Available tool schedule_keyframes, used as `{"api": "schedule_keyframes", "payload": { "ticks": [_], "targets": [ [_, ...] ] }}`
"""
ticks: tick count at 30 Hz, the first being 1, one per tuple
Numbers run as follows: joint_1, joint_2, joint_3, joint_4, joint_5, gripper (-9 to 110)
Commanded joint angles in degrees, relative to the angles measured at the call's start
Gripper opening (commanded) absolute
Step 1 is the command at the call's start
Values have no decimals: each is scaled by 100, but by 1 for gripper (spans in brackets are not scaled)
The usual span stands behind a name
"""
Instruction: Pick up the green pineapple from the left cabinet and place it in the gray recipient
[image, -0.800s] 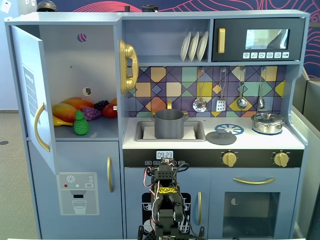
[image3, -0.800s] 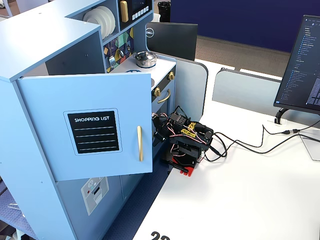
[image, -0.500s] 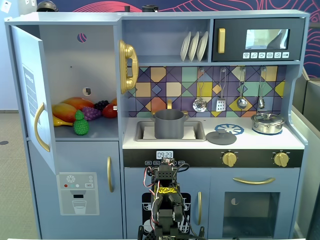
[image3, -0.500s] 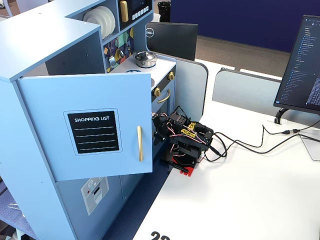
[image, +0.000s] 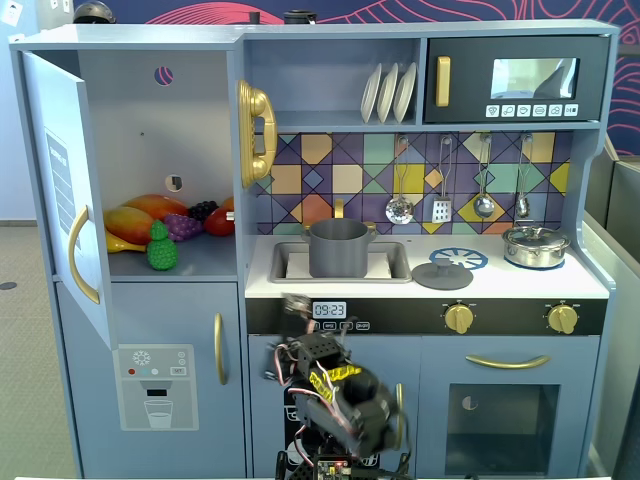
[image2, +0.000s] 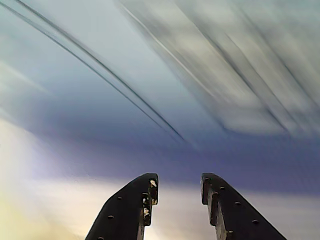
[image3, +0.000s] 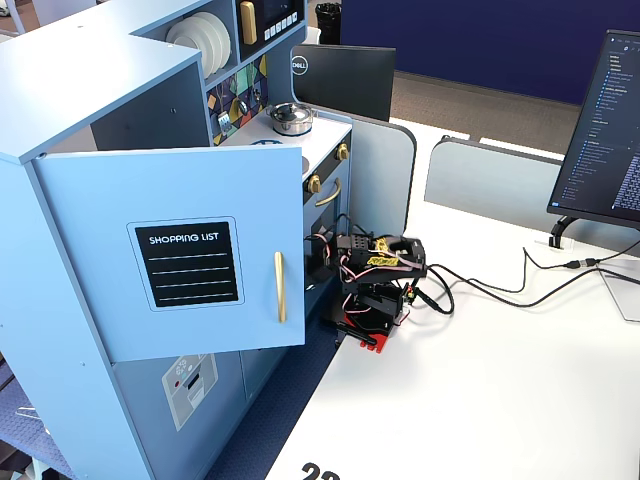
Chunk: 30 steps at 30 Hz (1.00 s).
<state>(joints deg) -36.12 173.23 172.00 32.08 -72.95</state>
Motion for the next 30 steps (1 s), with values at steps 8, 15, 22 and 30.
{"api": "schedule_keyframes", "payload": {
  "ticks": [8, 15, 22, 30],
  "targets": [
    [-1907, -2364, -2874, -4157, -1617, 21],
    [-1608, -3577, -3806, -4685, -1916, 28],
    [-1072, -4685, -4597, -5282, -1687, 38],
    [-853, -5353, -5010, -5344, -1477, 44]
  ]
}}
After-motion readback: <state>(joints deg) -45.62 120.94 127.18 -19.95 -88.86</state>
